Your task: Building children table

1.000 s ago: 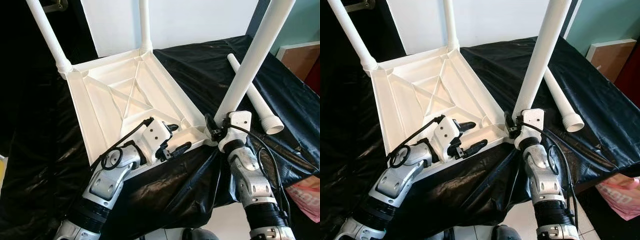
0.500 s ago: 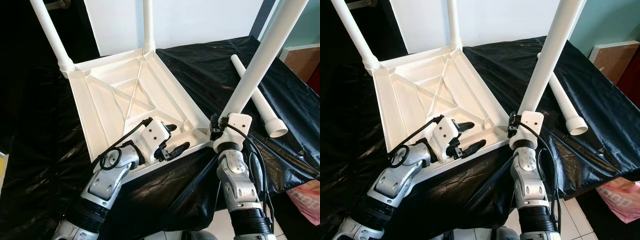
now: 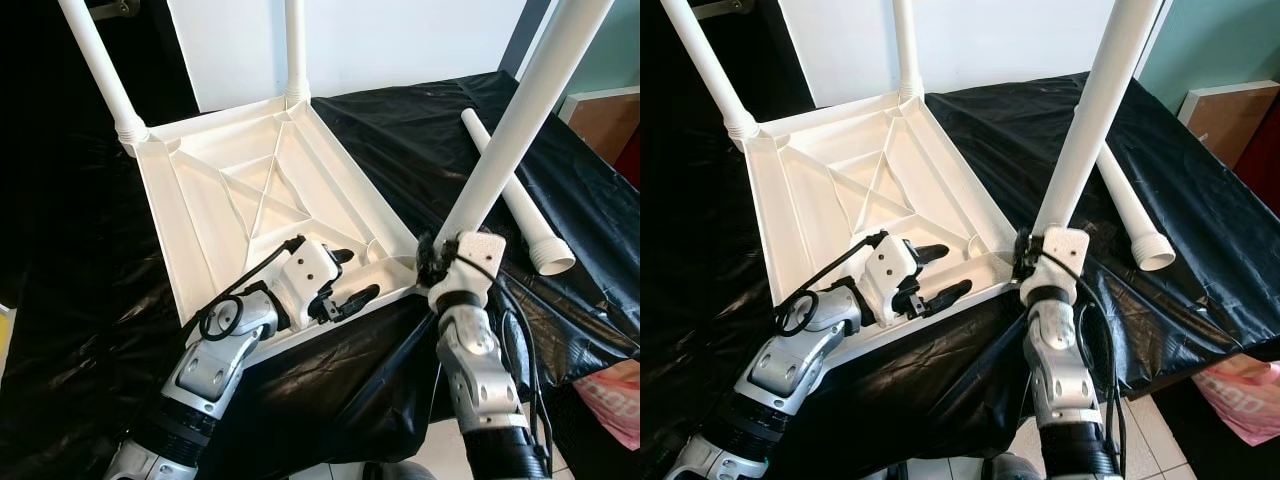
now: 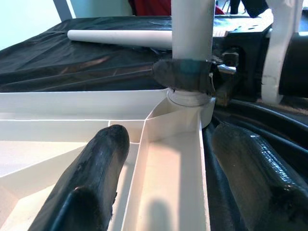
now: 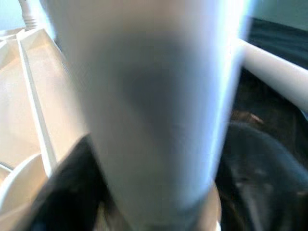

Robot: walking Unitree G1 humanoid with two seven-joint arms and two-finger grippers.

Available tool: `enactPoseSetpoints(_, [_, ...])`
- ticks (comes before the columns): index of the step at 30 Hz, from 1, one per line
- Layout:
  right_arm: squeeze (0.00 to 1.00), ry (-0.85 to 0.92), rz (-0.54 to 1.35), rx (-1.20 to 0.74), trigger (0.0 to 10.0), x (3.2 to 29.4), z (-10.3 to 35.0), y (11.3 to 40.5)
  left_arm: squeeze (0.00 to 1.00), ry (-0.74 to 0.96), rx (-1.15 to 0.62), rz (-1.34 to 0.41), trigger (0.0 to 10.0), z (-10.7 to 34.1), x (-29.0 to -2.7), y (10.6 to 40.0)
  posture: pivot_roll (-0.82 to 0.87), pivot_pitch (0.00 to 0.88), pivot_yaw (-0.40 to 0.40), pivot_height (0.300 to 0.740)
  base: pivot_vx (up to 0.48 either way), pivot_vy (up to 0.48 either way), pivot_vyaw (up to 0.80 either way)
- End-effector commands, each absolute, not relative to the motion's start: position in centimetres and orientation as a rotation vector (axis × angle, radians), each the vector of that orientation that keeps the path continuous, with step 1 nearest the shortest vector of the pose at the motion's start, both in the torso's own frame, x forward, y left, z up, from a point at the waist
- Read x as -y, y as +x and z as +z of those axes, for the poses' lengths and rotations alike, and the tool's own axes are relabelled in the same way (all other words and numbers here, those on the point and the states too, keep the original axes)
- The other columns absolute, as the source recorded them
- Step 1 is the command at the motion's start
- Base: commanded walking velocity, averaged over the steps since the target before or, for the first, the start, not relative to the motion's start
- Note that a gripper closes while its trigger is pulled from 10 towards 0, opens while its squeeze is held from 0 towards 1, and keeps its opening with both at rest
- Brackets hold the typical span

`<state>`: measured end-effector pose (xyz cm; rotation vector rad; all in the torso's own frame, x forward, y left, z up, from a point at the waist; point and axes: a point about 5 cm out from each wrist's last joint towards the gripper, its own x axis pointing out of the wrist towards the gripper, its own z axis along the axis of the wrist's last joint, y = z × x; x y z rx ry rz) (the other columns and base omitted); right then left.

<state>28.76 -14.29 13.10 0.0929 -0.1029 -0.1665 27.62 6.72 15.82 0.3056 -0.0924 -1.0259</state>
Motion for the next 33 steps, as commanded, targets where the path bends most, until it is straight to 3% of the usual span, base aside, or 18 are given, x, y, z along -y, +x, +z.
enactPoseSetpoints(1, [1.0, 0.137, -0.16, 0.091, 10.0, 14.3, 12.8, 28.4, 0.0, 0.317, 0.086, -1.061, 10.0, 15.6, -6.5, 27.4, -0.02, 0.099, 0.0, 0.74, 0.0, 0.0, 0.0])
enactPoseSetpoints(9, [1.0, 0.139, -0.028, 0.12, 10.0, 14.5, 13.4, 28.2, 0.0, 0.318, 0.086, -1.062, 10.0, 15.6, -6.5, 27.3, -0.02, 0.1, -0.002, 0.74, 0.0, 0.0, 0.0])
enactPoseSetpoints(10, [0.17, 0.115, 0.062, 0.116, 10.0, 14.9, 13.4, 28.3, 0.0, 0.316, 0.086, -1.065, 10.0, 15.5, -6.4, 27.3, -0.02, 0.104, -0.004, 0.74, 0.0, 0.0, 0.0])
enactPoseSetpoints(13, [0.17, 0.098, 0.125, 0.111, 10.0, 15.2, 13.4, 28.4, 0.0, 0.314, 0.086, -1.067, 10.0, 15.5, -6.3, 27.2, -0.03, 0.104, -0.004, 0.74, 0.0, 0.0, 0.0])
enactPoseSetpoints(14, [0.0, 0.073, 0.181, 0.111, 10.0, 15.4, 13.5, 28.4, 0.0, 0.313, 0.086, -1.069, 10.0, 15.4, -6.2, 27.2, -0.03, 0.105, -0.004, 0.74, 0.0, 0.0, 0.0])
enactPoseSetpoints(19, [0.0, 0.042, 0.233, 0.118, 10.0, 15.5, 13.7, 28.5, 0.0, 0.311, 0.086, -1.071, 10.0, 15.4, -6.2, 27.1, -0.03, 0.105, -0.004, 0.74, 0.0, 0.0, 0.0])
enactPoseSetpoints(24, [0.0, -0.095, 0.45, 0.116, 10.0, 16.7, 14.5, 30.8, 0.0, 0.298, 0.082, -1.071, 10.0, 15.5, -6.1, 27.2, -0.02, 0.106, -0.019, 0.74, 0.0, 0.0, 0.0])
enactPoseSetpoints(33, [0.0, -0.141, 0.571, 0.093, 10.0, 16.6, 14.7, 32.0, 0.0, 0.297, 0.067, -1.085, 10.0, 15.1, -5.8, 26.9, -0.01, 0.103, -0.027, 0.74, 0.0, 0.0, 0.0])
